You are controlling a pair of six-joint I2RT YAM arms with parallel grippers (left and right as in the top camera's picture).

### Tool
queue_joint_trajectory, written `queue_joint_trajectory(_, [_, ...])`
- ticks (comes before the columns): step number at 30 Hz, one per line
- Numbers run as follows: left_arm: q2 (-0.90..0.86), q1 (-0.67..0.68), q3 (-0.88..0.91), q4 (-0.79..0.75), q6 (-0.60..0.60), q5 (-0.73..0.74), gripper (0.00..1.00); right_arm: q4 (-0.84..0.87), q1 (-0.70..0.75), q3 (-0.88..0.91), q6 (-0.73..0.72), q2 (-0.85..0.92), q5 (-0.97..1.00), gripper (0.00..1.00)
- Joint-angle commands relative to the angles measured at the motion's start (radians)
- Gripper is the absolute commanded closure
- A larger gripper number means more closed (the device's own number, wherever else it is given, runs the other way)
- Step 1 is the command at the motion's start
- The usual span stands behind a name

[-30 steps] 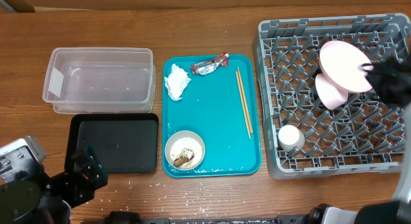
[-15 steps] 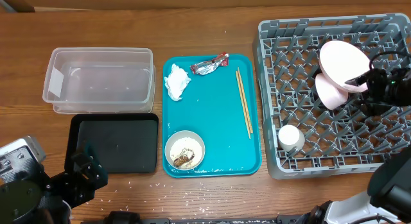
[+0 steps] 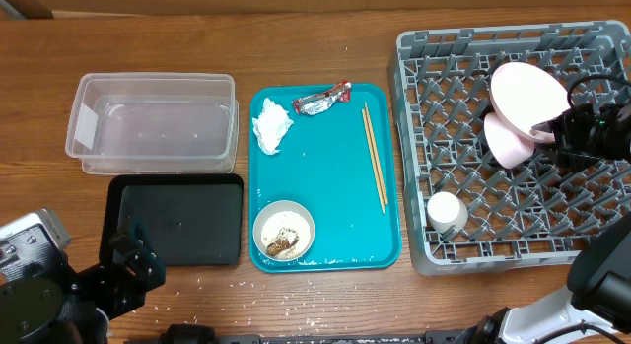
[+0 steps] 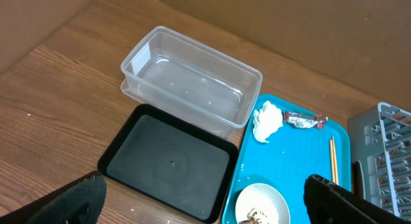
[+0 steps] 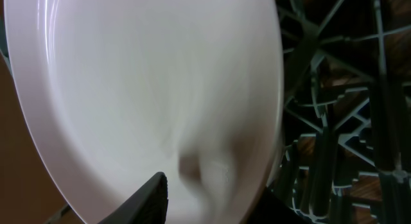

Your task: Sort waste into correct bins and load items into the dishwasher

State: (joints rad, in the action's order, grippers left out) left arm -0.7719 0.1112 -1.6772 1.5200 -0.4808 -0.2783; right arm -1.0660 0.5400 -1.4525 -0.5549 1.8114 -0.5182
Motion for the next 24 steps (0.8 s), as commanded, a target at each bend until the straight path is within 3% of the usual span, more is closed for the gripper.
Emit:
queue_joint_trajectory(1, [0.009, 0.000, 0.002, -0.002, -0.017, -0.016, 0.00, 0.000, 0.000, -0.006, -0.026, 0.002, 0.001, 0.62])
queue_joint_trajectory(2, [0.009, 0.000, 0.002, -0.002, -0.017, -0.017, 0.00, -0.003, 0.000, -0.006, -0.026, 0.002, 0.001, 0.65])
queue_joint_trajectory(5, [0.009, 0.000, 0.002, -0.002, -0.017, -0.016, 0.00, -0.006, 0.000, -0.006, -0.026, 0.002, 0.001, 0.86])
queue_joint_trajectory(8, [0.009, 0.000, 0.002, -0.002, -0.017, -0.016, 0.00, -0.003, 0.004, -0.007, -0.044, 0.001, 0.002, 0.96])
queue_joint_trajectory(14, [0.009, 0.000, 0.002, -0.002, -0.017, -0.016, 0.00, 0.013, 0.027, -0.010, -0.042, -0.010, 0.000, 0.96])
queue_joint_trajectory(18, [0.009, 0.000, 0.002, -0.002, -0.017, -0.016, 0.00, 0.077, 0.031, -0.029, 0.109, -0.087, 0.030, 0.96])
queue_joint_trajectory(21, [0.009, 0.000, 0.002, -0.002, -0.017, -0.016, 0.00, 0.124, 0.004, -0.038, 0.237, -0.212, 0.249, 0.96])
queue_joint_trajectory(24, [0.009, 0.000, 0.002, -0.002, -0.017, -0.016, 0.00, 0.159, -0.058, -0.038, 0.245, -0.301, 0.471, 0.96])
